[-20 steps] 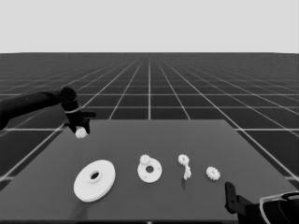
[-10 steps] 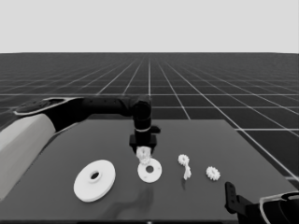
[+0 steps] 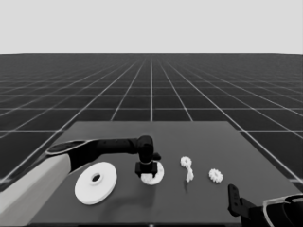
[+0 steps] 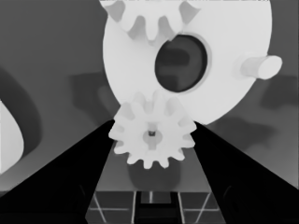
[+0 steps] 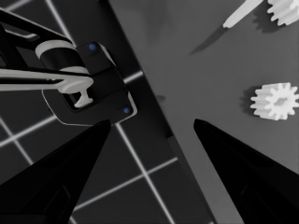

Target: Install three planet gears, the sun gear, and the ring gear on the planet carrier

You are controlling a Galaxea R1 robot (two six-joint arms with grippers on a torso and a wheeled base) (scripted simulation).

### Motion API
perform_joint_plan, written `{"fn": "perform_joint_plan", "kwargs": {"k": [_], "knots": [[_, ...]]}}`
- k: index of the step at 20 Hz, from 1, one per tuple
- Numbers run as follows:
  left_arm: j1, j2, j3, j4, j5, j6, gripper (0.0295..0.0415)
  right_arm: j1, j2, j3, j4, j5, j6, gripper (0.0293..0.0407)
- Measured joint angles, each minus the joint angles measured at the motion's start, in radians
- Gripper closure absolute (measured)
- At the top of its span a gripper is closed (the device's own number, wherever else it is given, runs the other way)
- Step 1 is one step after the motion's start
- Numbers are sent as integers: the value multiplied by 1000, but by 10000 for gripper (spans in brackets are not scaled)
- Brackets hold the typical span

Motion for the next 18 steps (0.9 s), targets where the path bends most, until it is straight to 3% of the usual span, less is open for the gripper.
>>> {"fn": "perform_joint_plan", "kwargs": {"k": [1,3,4,11,12,14,18], "knots": [[1,0,-1,1,-1,1,399,0,0,0,0,0,0,315],[2,1,-3,2,-1,2,339,0,0,0,0,0,0,315],[2,1,-3,3,-1,2,330,0,0,0,0,0,0,315],[3,1,-3,3,-1,2,326,0,0,0,0,0,0,315],[-114,-27,119,-143,48,-82,326,0,0,0,0,0,0,315],[-310,-29,156,-313,44,-117,326,0,0,0,0,0,0,315],[-397,-24,134,-394,35,-101,326,0,0,0,0,0,0,315]]}}
